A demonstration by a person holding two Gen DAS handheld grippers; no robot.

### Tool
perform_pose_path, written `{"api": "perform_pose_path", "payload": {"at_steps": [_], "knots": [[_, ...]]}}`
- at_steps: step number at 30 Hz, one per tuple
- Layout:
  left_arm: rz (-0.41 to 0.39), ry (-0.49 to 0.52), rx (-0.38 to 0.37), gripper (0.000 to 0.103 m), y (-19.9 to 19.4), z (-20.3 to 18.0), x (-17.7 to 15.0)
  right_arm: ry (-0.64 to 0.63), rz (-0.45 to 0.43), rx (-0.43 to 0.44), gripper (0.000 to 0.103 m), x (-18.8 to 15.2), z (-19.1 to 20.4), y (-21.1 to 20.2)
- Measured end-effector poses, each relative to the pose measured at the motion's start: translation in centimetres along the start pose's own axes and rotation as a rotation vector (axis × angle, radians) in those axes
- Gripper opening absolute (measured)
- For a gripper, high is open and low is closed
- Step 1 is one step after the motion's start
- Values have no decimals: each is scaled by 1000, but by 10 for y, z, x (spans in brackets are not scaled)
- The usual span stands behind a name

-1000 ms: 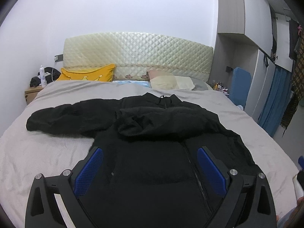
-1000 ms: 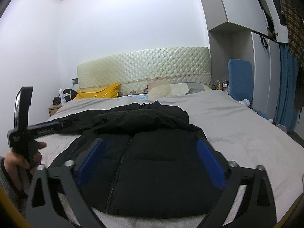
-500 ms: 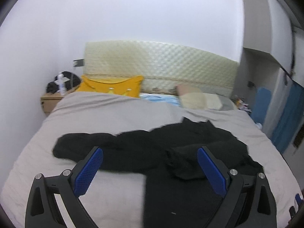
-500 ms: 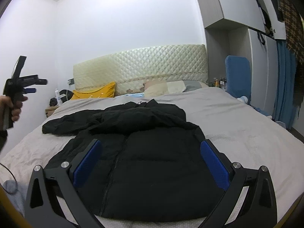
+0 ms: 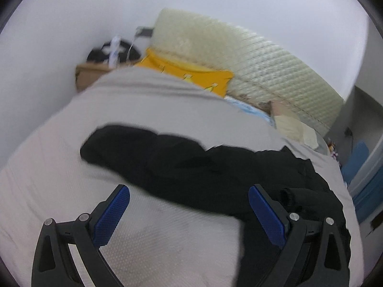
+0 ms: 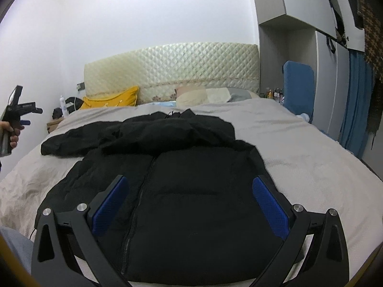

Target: Fold large clothes

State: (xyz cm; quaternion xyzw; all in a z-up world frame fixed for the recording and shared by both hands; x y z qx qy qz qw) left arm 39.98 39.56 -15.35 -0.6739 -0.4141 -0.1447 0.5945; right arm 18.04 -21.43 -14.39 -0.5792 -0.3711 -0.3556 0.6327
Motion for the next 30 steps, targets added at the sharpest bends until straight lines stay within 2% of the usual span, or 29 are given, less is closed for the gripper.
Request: {"api": "perform_pose_path", "payload": {"at_steps": [2,6,11,19,23,25,28,29,30], "knots": [[32,-52,-6,101,20,23,-8,-34,28,-28,103,-4,7,8],[98,-190,-25,101,60,71,-20,-44,76,-28,103,-10,17,24],[128,-330,-27,100,100,121,-26,11,150,-22,103,-15,18,47],[142,-492,-111,100,173,159,-24,31,196,-61,103,-21,17,71],[92,-609,-171,100,204,177,-16,49,214,-61,103,-21,17,78],[48,-622,-167,100,209,180,-7,46,221,-65,103,-22,18,81],[42,-540,-91,99,220,175,10,45,232,-62,103,-23,18,88],[26,-533,-96,99,221,172,15,50,232,-56,103,-23,17,90],[16,-533,-108,93,220,168,19,57,236,-52,103,-22,16,92]]}}
Point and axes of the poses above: each gripper's, at about its wrist camera, not at the fingertips, and y roughly the way its jaws point, z to its left, x to its top, the point moved 6 cm from there along y, roughly the way its jaws point, and after that the axes turned 3 degrees about x, right-handed, at the moved point
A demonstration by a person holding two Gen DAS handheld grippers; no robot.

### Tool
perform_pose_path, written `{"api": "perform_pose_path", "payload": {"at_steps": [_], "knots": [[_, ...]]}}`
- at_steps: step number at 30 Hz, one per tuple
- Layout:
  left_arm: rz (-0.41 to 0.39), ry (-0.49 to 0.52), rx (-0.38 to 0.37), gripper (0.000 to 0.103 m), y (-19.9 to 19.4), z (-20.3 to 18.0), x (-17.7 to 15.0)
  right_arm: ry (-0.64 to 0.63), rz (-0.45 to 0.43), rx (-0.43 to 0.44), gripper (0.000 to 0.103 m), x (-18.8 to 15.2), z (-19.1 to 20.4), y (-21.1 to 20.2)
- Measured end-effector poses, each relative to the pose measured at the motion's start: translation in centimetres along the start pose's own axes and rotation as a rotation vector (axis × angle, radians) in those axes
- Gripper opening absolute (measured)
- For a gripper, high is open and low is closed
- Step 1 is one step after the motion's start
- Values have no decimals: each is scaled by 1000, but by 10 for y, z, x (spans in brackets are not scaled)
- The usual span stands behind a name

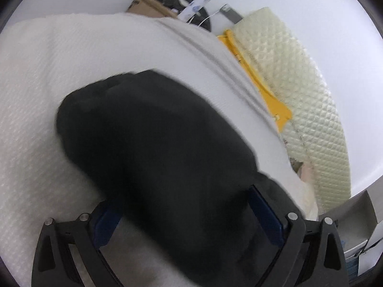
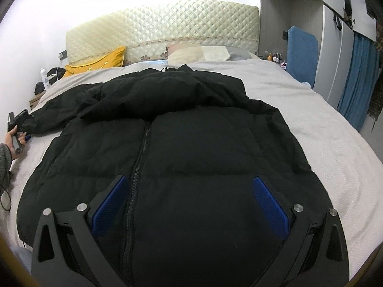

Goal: Fold large clothes
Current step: 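Grasp the other sleeve cuff with the left gripper and lift it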

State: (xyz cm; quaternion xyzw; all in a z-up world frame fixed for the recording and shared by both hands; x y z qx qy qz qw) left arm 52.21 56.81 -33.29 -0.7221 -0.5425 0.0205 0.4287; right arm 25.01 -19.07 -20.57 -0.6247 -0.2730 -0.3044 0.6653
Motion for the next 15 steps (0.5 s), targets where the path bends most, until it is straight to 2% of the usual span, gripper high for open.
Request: {"api": "perform_pose_path", "payload": {"at_steps": [1,3,5,6,11,15], "knots": [[-5,2,-7,86,0,-4,1,4,3,5,103,1,0,2],[-25,28,19,50,-3,-12,4,9,-1,11,103,3,0,2],[-45,49,52,30,-8,-17,5,4,-12,6,103,6,-1,0],[-67,53,61,23,-15,-19,7,1,-15,5,103,6,-1,-1],[-133,109,100,11,-51,-47,10,-5,-31,32,103,9,0,-13],[-180,189,108,9,-91,-85,15,-21,-51,76,103,12,2,-24]]}}
Point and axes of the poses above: each gripper's, at about its wrist camera, not at the fingertips, and y roughly the way its jaws point, z to its left, x to its top, the point moved 6 cm from there along y, roughly the way its jaws point, and after that the axes turned 3 degrees about x, right-handed, at the moved point
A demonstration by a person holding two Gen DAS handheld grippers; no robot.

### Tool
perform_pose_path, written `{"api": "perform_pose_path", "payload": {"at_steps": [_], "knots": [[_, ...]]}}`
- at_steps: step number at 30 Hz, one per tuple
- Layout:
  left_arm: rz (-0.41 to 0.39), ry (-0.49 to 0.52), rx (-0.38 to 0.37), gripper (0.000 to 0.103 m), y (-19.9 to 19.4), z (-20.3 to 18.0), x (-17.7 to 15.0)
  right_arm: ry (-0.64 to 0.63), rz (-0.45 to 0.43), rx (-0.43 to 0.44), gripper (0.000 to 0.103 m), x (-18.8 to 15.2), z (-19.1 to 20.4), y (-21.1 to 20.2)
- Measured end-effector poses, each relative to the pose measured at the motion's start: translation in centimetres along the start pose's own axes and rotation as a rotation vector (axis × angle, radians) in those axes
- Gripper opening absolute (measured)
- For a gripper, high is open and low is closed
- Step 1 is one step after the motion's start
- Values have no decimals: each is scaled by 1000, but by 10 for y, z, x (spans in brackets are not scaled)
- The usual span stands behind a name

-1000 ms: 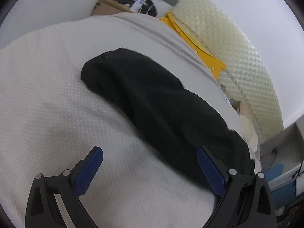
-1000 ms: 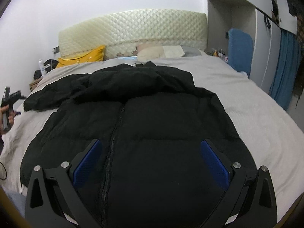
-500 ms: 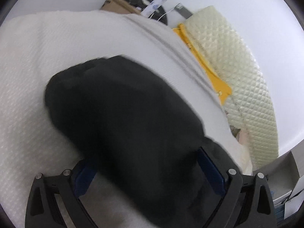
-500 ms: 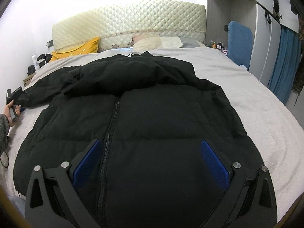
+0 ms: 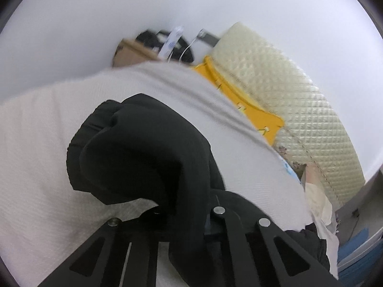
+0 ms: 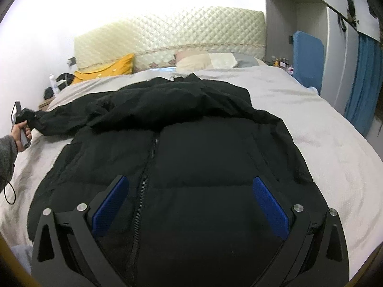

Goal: Fold large clothes
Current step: 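Grasp the other sleeve cuff with the left gripper and lift it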

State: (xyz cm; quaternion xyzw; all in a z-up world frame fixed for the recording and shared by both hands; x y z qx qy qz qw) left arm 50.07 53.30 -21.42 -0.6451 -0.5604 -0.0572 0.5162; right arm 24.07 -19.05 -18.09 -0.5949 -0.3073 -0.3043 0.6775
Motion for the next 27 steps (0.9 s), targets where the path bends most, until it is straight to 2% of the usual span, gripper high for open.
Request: {"api": "perform_pose_path", "payload": {"at_steps": [3,8,14,22,27], "knots": [[-33,69,3,7,-32,-28,15,-23,-17,15,103,4,2,-9],[-101,197,-4,5,-91,-97,31,-31,-28,48,103,6,2,-24],[-144,289,-40,5,-152,-173,31,-42,-47,44,103,10,-15,-34],[-169,439,-155,5,-228,-295,8,-97,-129,10,103,31,-46,-52],[-178,570,-180,5,-261,-372,-24,-44,-163,25,103,37,-71,-64]]}}
Point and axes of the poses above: each gripper's, at about its wrist camera, not at the fingertips, and y roughly the way its jaws point, z to its left, x to its top, the point moved 6 cm from there along y, roughly the way its jaws point, and after that the axes turned 3 degrees about x, right-handed, at the moved point
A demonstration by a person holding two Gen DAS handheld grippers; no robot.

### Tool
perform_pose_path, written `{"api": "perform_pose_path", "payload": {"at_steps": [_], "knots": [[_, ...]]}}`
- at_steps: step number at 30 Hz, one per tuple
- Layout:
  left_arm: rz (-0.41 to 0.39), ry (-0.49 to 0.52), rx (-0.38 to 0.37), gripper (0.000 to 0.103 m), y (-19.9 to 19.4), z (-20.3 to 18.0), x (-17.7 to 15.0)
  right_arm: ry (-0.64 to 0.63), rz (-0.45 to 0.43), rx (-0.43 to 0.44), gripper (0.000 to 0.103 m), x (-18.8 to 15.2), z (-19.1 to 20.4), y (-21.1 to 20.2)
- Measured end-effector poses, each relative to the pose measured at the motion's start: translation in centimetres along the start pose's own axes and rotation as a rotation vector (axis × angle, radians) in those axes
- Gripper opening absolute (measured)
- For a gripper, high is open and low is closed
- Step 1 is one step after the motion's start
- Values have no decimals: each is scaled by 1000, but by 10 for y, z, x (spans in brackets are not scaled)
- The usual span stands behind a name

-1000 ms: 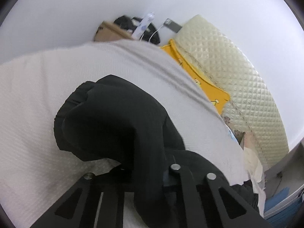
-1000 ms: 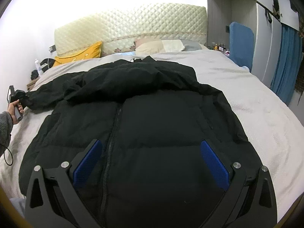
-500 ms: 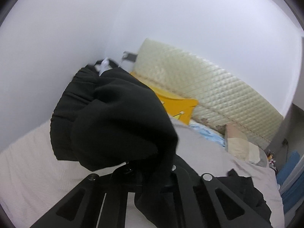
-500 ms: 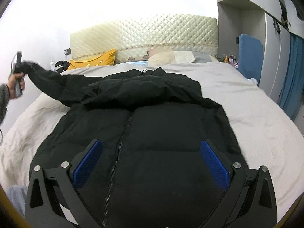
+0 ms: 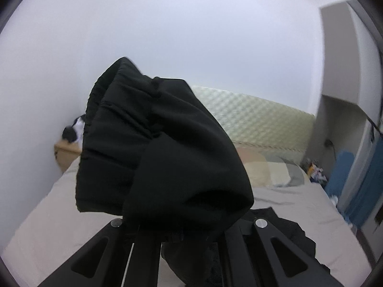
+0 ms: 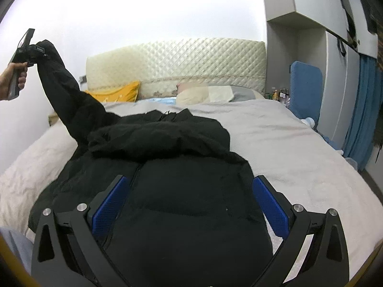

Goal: Fold large clothes
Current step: 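Grasp the other sleeve cuff with the left gripper and lift it, then fold the held sleeve across the jacket body and open the left gripper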

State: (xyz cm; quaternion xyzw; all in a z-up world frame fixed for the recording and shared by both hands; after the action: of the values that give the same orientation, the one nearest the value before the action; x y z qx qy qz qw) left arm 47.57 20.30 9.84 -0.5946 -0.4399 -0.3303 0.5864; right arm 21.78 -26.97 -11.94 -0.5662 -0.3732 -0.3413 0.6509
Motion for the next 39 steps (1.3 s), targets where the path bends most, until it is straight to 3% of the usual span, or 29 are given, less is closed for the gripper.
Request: {"api": "perform_pose_path", "payload": {"at_steps": [6,10,20,27,32,39], "knots": [[3,106,-70,5,-9,-101,3,-4,-28,29,103,6,-18,-17],[14,175,-146,5,-6,-177,-17,84,-47,49,103,7,-41,-26],[89,373,-266,5,26,-351,-113,179,-59,38,103,6,-81,-34],[200,399,-321,5,72,-413,-208,238,-48,25,103,-2,-100,-27],[298,474,-288,5,116,-445,-279,248,-15,34,103,-6,-105,-10],[377,538,-260,5,142,-444,-338,284,-5,12,103,-14,-124,3]]}}
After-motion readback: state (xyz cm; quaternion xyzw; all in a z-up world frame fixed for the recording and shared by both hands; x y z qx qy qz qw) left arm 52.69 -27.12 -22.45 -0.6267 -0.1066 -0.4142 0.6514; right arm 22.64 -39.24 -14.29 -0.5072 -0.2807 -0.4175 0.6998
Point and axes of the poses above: each gripper's, at about its wrist camera, not at the fingertips, and y roughly the way its jaws point, z to its left, x to its top, the point moved 6 cm from there along y, roughly the way its jaws point, and after that the axes turned 3 degrees about x, right-handed, at the moved point
